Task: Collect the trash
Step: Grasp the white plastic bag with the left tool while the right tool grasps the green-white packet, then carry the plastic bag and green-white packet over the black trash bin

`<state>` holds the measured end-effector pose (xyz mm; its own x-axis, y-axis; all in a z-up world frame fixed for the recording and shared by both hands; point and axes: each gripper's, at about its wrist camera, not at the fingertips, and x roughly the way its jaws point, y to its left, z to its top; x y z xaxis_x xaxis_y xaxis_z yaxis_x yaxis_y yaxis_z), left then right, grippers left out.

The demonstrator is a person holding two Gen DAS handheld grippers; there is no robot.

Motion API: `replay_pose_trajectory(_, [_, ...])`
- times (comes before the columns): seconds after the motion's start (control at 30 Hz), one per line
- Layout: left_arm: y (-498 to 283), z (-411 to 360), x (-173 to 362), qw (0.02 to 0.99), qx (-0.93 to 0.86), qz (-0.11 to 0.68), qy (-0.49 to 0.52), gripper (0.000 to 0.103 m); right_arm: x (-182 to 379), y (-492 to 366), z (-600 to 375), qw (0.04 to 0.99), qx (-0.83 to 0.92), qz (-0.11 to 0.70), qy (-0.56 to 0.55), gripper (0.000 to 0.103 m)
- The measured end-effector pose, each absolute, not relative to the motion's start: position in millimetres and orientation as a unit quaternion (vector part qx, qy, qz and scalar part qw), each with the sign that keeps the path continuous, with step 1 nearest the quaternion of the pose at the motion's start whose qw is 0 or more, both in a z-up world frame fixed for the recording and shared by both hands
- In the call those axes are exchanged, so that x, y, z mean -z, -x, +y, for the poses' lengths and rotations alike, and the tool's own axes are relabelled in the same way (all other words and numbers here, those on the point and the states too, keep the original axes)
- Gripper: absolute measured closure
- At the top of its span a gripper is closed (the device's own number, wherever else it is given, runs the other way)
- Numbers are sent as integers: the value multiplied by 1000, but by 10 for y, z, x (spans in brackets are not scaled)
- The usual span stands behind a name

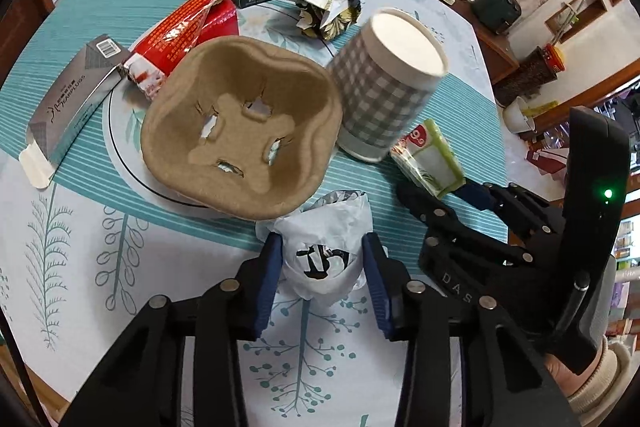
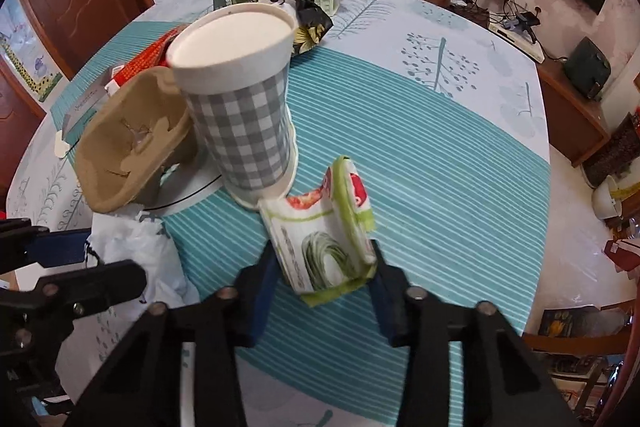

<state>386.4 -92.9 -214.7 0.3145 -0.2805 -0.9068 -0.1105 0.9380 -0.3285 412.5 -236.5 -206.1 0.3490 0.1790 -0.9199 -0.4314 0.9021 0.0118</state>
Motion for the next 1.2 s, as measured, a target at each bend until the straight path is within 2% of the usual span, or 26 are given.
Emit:
replay_pose_trajectory(0.1, [-3815, -906, 2116, 794, 63, 583, 164, 69, 2026, -4086, -2434, 808, -192, 551, 82, 79])
replay_pose_trajectory(0.3, [-3664, -896, 2057, 790, 84, 590, 148, 71, 1985, -3858, -2475, 801, -188, 566, 43, 82])
replay_pose_trajectory(0.57, [-3321, -840, 1724, 802, 135, 575, 89, 71, 1825, -3358, -2509, 811, -153, 564, -28, 84])
replay_pose_trajectory(0.9, [-2687, -423, 1084, 835, 231, 500, -10, 71, 1381, -2362, -2177, 838, -59, 534, -100, 85])
replay_pose_trajectory(1.2, [-1929, 202, 670, 848, 303, 431, -54, 71, 1003, -1406, -1648, 856, 6, 492, -158, 85])
